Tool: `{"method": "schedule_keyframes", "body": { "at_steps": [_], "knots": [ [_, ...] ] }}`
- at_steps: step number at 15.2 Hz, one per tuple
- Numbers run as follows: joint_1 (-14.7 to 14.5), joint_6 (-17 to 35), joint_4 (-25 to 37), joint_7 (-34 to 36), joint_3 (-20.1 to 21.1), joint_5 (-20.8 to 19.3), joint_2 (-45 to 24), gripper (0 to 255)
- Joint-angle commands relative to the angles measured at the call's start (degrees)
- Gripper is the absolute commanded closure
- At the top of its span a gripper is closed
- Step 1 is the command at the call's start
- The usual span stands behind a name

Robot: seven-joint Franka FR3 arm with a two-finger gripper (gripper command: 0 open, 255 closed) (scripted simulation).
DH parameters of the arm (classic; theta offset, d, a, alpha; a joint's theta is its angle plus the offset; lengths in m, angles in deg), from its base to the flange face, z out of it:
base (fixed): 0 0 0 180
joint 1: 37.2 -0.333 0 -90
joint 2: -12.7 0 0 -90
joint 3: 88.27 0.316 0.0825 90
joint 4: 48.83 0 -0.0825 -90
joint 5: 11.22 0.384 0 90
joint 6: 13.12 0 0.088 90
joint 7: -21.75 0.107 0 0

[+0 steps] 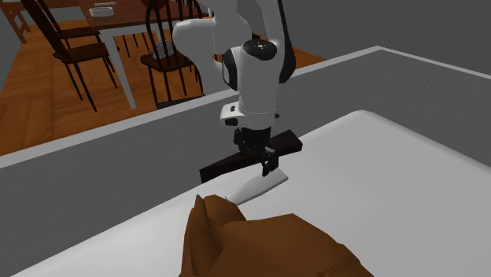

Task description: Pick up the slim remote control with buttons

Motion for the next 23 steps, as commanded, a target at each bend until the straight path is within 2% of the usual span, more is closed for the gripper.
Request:
{"method": "schedule_keyframes", "body": {
  "at_steps": [1, 2, 6, 10, 12, 13, 21, 23],
  "knots": [
    [1.39, 6.58, 1.06, 8.02, 0.67, -4.09, -7.05, 0],
    [1.44, 9.29, 1.90, 12.82, -0.18, -7.65, -10.45, 0],
    [-0.99, 13.37, 3.03, 17.79, -4.02, -13.14, -15.66, 0],
    [-4.41, 17.13, 4.24, 20.64, -8.34, -16.90, -20.58, 0],
    [-5.02, 17.67, 4.42, 20.80, -8.99, -17.08, -21.28, 0],
    [-5.26, 17.86, 4.53, 20.95, -9.22, -17.21, -21.56, 255],
    [-5.32, 17.83, 4.56, 21.01, -9.20, -17.20, -21.57, 255],
    [-4.06, 16.74, 4.10, 20.37, -7.92, -16.56, -20.05, 255]
  ]
}}
